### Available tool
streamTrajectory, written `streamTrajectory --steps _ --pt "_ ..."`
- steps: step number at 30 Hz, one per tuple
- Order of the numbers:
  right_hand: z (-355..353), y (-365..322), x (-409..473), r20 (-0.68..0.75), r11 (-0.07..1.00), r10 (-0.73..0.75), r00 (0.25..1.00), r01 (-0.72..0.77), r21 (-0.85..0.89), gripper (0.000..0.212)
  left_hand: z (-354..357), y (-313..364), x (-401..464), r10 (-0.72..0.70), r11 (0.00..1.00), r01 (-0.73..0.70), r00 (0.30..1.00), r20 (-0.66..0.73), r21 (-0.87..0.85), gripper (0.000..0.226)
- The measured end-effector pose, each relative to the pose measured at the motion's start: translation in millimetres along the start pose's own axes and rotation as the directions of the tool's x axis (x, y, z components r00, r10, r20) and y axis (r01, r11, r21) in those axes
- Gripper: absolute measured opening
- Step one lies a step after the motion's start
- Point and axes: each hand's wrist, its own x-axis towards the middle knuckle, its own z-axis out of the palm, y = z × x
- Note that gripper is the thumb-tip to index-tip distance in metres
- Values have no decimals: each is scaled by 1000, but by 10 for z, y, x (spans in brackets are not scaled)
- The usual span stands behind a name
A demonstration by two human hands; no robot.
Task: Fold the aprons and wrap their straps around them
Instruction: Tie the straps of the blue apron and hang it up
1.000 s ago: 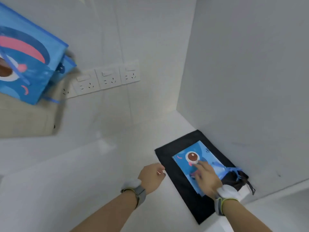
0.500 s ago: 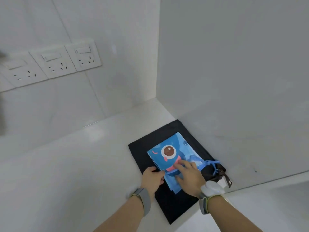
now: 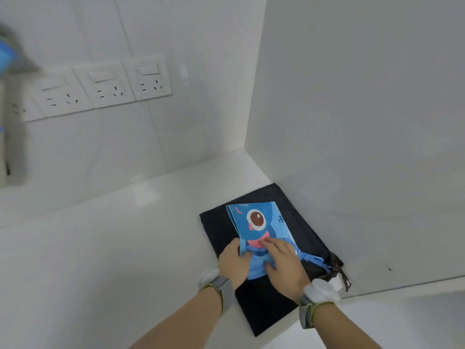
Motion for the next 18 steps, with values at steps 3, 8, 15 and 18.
streamTrajectory --steps 3,8,15,18 --pt "195 -424 126 -20 994 -98 995 99 44 59 -568 -160 -56 66 995 -60 994 -82 74 12" --pt "718 -1245 239 108 965 -259 960 251 81 60 -1632 -713 -327 24 991 -1 985 -170 134 15" --pt "1664 -2590 -23 272 893 -437 857 450 17 54 -3007 -1644 -1143 -157 987 161 932 -328 -14 19" --pt "1929 -2944 -206 285 875 -463 839 484 -6 50 -3306 -1902 -1404 -210 977 207 909 -360 -49 22"
